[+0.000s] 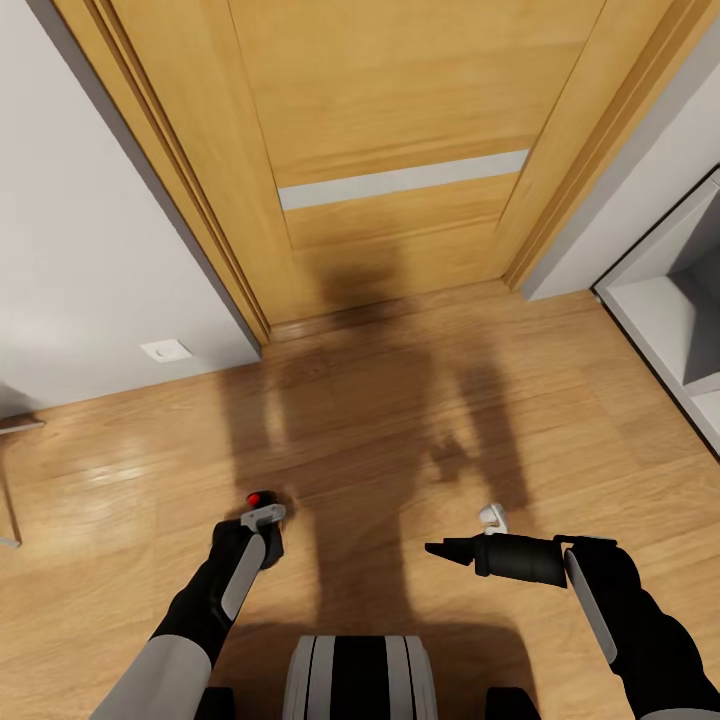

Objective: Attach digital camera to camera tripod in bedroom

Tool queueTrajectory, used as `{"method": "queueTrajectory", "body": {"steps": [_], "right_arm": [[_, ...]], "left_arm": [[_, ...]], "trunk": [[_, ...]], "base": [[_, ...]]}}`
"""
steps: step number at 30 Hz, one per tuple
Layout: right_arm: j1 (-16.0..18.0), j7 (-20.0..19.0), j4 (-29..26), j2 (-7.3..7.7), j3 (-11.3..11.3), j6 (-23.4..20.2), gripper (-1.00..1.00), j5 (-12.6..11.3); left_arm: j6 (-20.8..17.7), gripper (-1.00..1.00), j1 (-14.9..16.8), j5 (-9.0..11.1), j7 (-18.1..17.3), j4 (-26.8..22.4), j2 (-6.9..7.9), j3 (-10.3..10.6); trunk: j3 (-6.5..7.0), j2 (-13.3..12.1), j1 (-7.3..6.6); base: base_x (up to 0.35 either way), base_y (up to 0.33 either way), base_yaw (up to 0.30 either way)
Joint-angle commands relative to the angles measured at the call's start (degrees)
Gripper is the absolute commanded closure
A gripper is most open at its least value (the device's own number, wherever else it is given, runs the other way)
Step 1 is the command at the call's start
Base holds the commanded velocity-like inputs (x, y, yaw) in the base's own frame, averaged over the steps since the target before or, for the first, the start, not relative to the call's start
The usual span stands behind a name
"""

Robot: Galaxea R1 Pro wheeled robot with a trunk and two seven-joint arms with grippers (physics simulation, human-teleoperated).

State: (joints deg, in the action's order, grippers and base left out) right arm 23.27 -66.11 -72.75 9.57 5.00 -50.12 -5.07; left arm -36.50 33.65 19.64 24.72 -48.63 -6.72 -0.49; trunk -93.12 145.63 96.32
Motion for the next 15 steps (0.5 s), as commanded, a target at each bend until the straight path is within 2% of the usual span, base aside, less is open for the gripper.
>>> {"method": "queueTrajectory", "body": {"steps": [1, 15], "right_arm": [[0.02, 0.02, -0.01, 0.01, 0.01, -0.41, -1.00, -0.29], [0.02, -0.02, 0.00, 0.19, 0.01, -0.41, -1.00, -0.30]], "left_arm": [[-0.25, 1.00, 0.01, 0.46, 0.43, -0.07, -0.03, -0.05], [-0.47, 1.00, 0.01, 0.32, 0.62, -0.52, -0.20, 0.13]], "trunk": [[-0.03, 0.01, -0.01], [-0.03, 0.01, -0.01]], "base": [[0.000, 0.000, 0.000], [0.000, 0.000, 0.000]]}}
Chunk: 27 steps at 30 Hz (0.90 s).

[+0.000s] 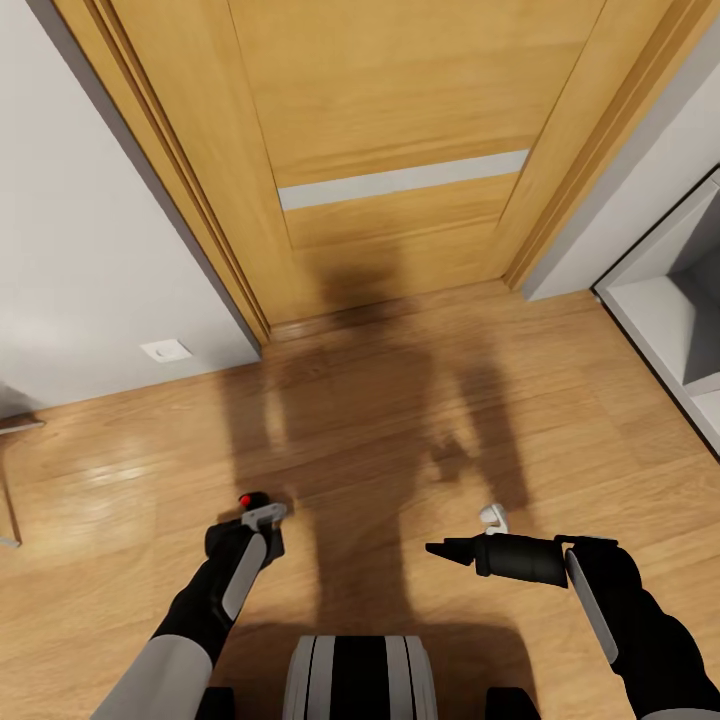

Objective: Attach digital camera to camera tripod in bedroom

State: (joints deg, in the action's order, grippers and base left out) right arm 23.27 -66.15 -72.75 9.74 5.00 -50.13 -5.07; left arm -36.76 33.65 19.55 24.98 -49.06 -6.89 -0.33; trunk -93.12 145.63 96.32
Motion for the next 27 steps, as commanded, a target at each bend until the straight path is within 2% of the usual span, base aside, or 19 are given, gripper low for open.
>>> {"method": "queueTrajectory", "body": {"steps": [1, 4, 6, 8, 9, 10, 11, 12, 13, 16, 17, 23, 25, 26, 27], "right_arm": [[0.02, 0.00, 0.01, 0.01, 0.01, -0.41, -1.00, -0.29], [0.02, -0.02, -0.01, 0.02, 0.01, -0.41, -1.00, -0.25], [0.02, -0.01, -0.01, 0.02, 0.01, -0.41, -1.00, -0.23], [0.02, 0.02, -0.02, 0.02, 0.15, -0.41, -1.00, -0.22], [0.02, 0.03, -0.02, 0.02, 0.54, -0.41, -1.00, -0.21], [0.02, 0.04, -0.02, 0.02, 0.78, -0.39, -1.00, -0.21], [0.02, 0.04, -0.02, 0.02, 1.28, -0.40, -1.00, -0.18], [0.02, 0.05, -0.02, 0.02, 1.52, -0.39, -1.00, -0.16], [0.02, 0.05, -0.02, 0.02, 2.30, -0.40, -1.00, -0.13], [0.02, 0.05, -0.02, 0.02, 2.48, -0.41, -1.00, -0.12], [0.02, 0.05, -0.02, 0.02, 2.54, -0.41, -1.00, -0.12], [0.02, 0.05, -0.02, 0.02, 2.71, -0.41, -1.00, -0.12], [0.02, 0.05, -0.02, 0.02, 2.72, -0.41, -1.00, -0.15], [0.02, 0.05, -0.02, 0.02, 2.73, -0.41, -1.00, -0.17], [0.02, 0.05, -0.02, 0.02, 2.73, -0.41, -1.00, -0.19]], "left_arm": [[-0.29, 1.00, 0.01, 0.38, 0.40, -0.38, -0.13, 0.22], [-0.74, 1.00, 0.01, 0.35, 0.57, -3.71, -0.63, 1.39], [-1.94, 1.00, 0.01, 0.41, 0.63, -8.55, -0.88, 2.20], [-5.29, 1.00, 0.01, 0.45, 0.66, -14.84, -1.05, 2.71], [-8.86, 1.00, 0.03, 0.48, 0.67, -19.54, -1.18, 2.96], [-10.91, 1.00, 0.03, 0.52, 0.67, -21.90, -1.27, 3.07], [-14.96, 1.00, 0.02, 0.69, 0.66, -26.20, -1.50, 3.20], [-16.64, 1.00, 0.02, 0.82, 0.67, -27.98, -1.63, 3.26], [-20.45, 1.00, -0.22, 2.20, 0.67, -32.83, -2.22, 3.40], [-21.01, 1.00, -0.26, 3.70, 0.66, -33.72, -2.36, 3.45], [-21.13, 1.00, -0.24, 4.90, 0.65, -34.04, -2.41, 3.47], [-21.30, 1.00, -0.33, 8.62, 0.89, -34.96, -2.46, 3.54], [-21.32, 1.00, -0.34, 8.86, 0.92, -35.00, -2.49, 3.70], [-21.32, 1.00, -0.34, 8.93, 0.93, -35.02, -2.50, 4.16], [-21.30, 1.00, -0.34, 8.98, 0.94, -34.99, -2.50, 5.74]], "trunk": [[-0.03, 0.01, -0.01], [-0.03, 0.01, -0.01], [-0.03, 0.01, -0.01], [-0.03, 0.01, -0.01], [-0.03, 0.01, -0.01], [-0.03, 0.01, -0.01], [-0.03, 0.01, -0.01], [-0.03, 0.01, -0.01], [-0.03, 0.01, -0.01], [-0.03, 0.01, -0.01], [-0.03, 0.01, -0.01], [-0.03, 0.01, -0.01], [-0.03, 0.01, -0.01], [-0.03, 0.01, -0.01], [-0.03, 0.01, -0.01]], "base": [[0.000, 0.000, 0.000], [0.000, 0.000, 0.000], [0.000, 0.000, 0.000], [0.000, 0.000, 0.000], [0.000, 0.000, 0.000], [0.000, 0.000, 0.000], [0.000, 0.000, 0.000], [0.000, 0.000, 0.000], [0.000, 0.000, 0.000], [0.000, 0.000, 0.000], [0.000, 0.000, 0.000], [0.000, 0.000, 0.000], [0.000, 0.000, 0.000], [0.000, 0.000, 0.000], [0.000, 0.000, 0.000]]}}
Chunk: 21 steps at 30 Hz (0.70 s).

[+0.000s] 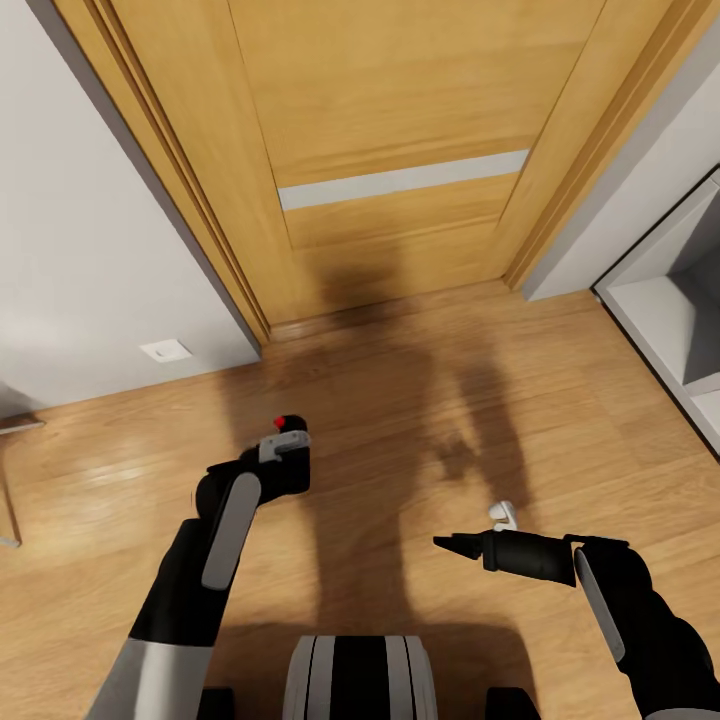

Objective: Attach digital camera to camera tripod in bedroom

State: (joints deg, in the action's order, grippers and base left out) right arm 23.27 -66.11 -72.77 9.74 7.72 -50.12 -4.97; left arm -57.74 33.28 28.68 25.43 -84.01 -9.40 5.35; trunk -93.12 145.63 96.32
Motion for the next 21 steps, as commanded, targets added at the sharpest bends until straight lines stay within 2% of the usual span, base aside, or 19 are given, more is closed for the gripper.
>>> {"method": "queueTrajectory", "body": {"steps": [1, 7, 18, 21], "right_arm": [[0.02, 0.01, 0.00, 0.01, 0.01, -0.42, -1.00, -0.26], [0.02, 0.01, 0.00, 0.01, 0.02, -0.42, -1.00, -0.22], [0.02, 0.01, 0.00, 0.01, 0.02, -0.41, -1.00, -0.22], [0.02, 0.01, 0.00, 0.01, 0.02, -0.37, -1.00, -0.22]], "left_arm": [[-0.31, 1.00, 0.03, -0.14, 0.50, -0.04, 0.00, 0.87], [-0.28, 1.00, 0.03, -0.06, 0.44, 0.04, 0.00, 2.54], [-0.27, 1.00, 0.03, 0.01, 0.25, 0.24, 0.10, 2.95], [-0.26, 1.00, 0.03, -0.01, 0.22, 0.30, 0.14, 2.98]], "trunk": [[-0.03, 0.01, -0.01], [-0.03, 0.01, -0.01], [-0.03, 0.01, -0.01], [0.63, -0.03, -0.09]], "base": [[0.000, 0.000, 0.000], [0.000, 0.000, 0.000], [0.000, 0.000, 0.000], [0.000, 0.000, 0.000]]}}
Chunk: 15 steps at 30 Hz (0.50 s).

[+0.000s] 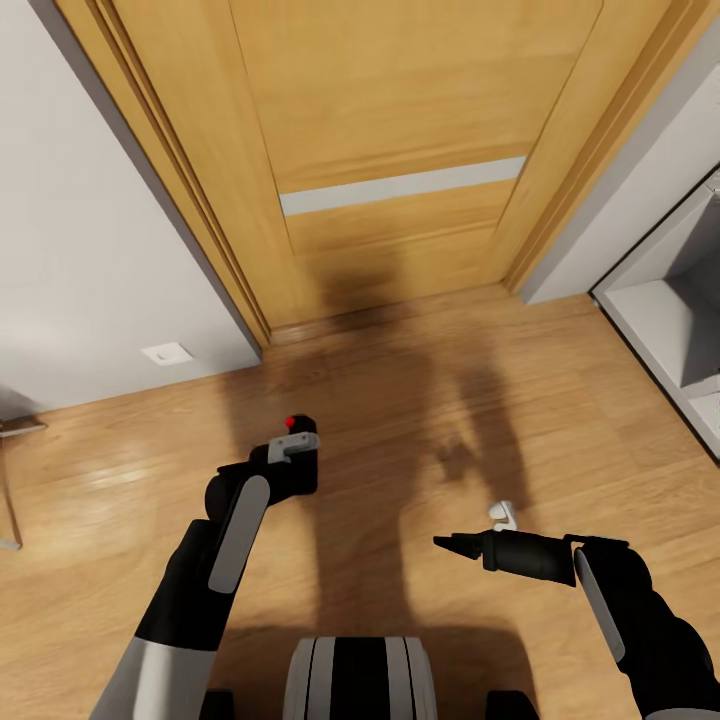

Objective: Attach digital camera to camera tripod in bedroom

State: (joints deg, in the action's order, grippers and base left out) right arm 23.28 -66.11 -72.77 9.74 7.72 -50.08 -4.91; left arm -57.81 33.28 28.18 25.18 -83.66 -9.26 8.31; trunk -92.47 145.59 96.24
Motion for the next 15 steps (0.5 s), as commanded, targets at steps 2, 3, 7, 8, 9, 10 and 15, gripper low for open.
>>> {"method": "queueTrajectory", "body": {"steps": [2, 3, 7, 8, 9, 10, 15], "right_arm": [[0.01, 0.01, 0.00, 0.01, 0.01, -0.38, -1.00, -0.30], [0.01, 0.01, 0.00, 0.01, 0.01, -0.38, -1.00, -0.31], [0.01, 0.00, 0.00, 0.01, 0.01, -0.39, -1.00, -0.31], [0.01, 0.00, 0.00, 0.01, 0.01, -0.40, -1.00, -0.30], [0.01, -0.01, 0.00, 0.01, 0.01, -0.40, -1.00, -0.29], [0.01, -0.02, 0.00, 0.01, 0.01, -0.40, -1.00, -0.29], [0.01, -0.06, 0.00, 0.01, 0.01, -0.43, -1.00, -0.35]], "left_arm": [[0.30, 1.00, 0.03, 0.52, 0.42, -0.02, 0.08, 0.04], [0.46, 1.00, 0.03, 0.53, 0.40, -0.02, 0.08, 0.06], [1.00, 1.00, 0.03, 0.63, 0.30, -0.07, 0.16, 0.03], [1.06, 1.00, 0.03, 0.74, 0.22, -0.14, 0.21, 0.00], [1.13, 1.00, 0.03, 1.29, -0.14, -0.32, 0.40, -0.10], [1.11, 1.00, 0.03, 1.79, -0.45, -0.38, 0.61, -0.16], [1.20, 1.00, 0.03, 15.74, -11.88, -0.87, 8.11, -1.32]], "trunk": [[0.42, -0.02, -0.06], [0.64, -0.03, -0.08], [1.53, -0.08, -0.19], [1.75, -0.10, -0.21], [1.97, -0.11, -0.24], [2.19, -0.12, -0.26], [3.30, -0.19, -0.39]], "base": [[0.000, 0.000, 0.000], [0.000, 0.000, 0.000], [0.000, 0.000, 0.000], [0.000, 0.000, 0.000], [0.000, 0.000, 0.000], [0.000, 0.000, 0.000], [0.000, 0.000, 0.000]]}}
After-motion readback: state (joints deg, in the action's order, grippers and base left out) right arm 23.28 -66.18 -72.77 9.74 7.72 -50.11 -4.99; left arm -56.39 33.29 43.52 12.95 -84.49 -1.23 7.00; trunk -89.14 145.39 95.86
